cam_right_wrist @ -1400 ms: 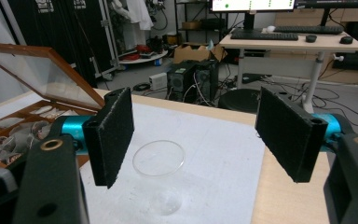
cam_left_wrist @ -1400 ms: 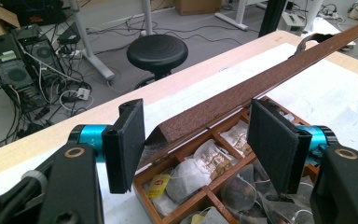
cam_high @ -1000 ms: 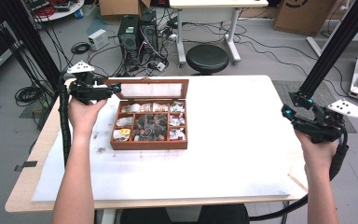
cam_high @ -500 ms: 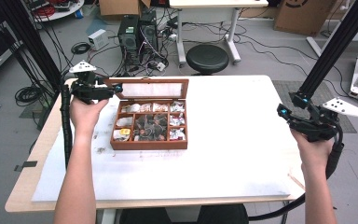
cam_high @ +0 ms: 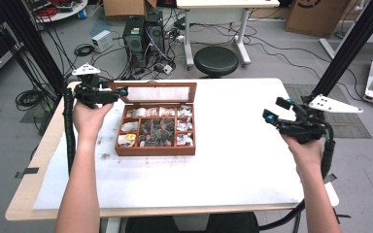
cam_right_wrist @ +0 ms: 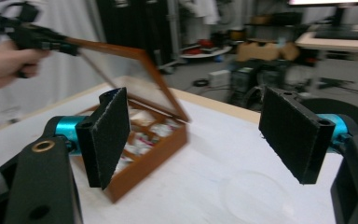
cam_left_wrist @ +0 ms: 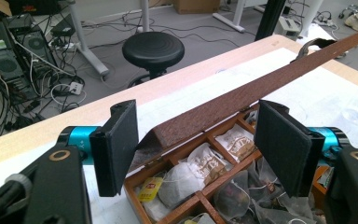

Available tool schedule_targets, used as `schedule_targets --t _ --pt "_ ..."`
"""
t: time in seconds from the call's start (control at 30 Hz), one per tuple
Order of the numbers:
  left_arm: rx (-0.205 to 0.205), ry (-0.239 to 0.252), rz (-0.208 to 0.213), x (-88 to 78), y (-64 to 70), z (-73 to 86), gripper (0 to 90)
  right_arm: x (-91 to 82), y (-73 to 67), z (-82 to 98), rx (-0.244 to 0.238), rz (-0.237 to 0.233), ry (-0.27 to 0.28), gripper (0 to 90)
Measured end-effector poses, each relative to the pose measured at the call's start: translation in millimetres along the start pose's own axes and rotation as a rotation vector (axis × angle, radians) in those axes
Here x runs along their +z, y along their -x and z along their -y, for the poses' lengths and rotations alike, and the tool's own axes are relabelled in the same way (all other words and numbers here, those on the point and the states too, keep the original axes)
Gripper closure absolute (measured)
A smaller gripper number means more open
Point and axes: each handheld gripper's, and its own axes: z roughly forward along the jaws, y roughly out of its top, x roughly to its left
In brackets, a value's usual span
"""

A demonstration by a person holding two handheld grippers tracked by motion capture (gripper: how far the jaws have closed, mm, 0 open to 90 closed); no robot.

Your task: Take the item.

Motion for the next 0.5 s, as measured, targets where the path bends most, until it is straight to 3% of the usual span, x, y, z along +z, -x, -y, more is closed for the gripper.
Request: schedule_targets --t 0.03,0.1,0.13,0.2,0.43,0.5 --pt "0.001 0.0 0.001 0.1 0.0 0.1 30.4 14.1 -7.0 -4.3 -0.015 -0.049 -0.012 24.6" --pt "0.001 0.001 0.003 0.3 -0.2 0.2 30.4 21.3 -11.0 -6.2 -0.024 -0.064 -0.021 24.3" --pt "-0.001 0.004 0.006 0.6 -0.7 0.3 30.3 38.6 -21.1 -9.6 -0.053 -0.091 -0.049 24.2" --pt "-0.008 0.007 0.009 1.1 -1.8 0.5 30.2 44.4 -24.7 -10.4 -0.064 -0.097 -0.059 24.2" --pt "-0.018 0.016 0.018 4.0 -4.0 1.3 29.6 100.6 -55.2 -8.4 -0.106 -0.164 -0.129 25.9" --pt "-0.019 0.022 0.02 5.3 -4.3 1.6 29.6 104.5 -58.0 -7.6 -0.115 -0.164 -0.133 26.1"
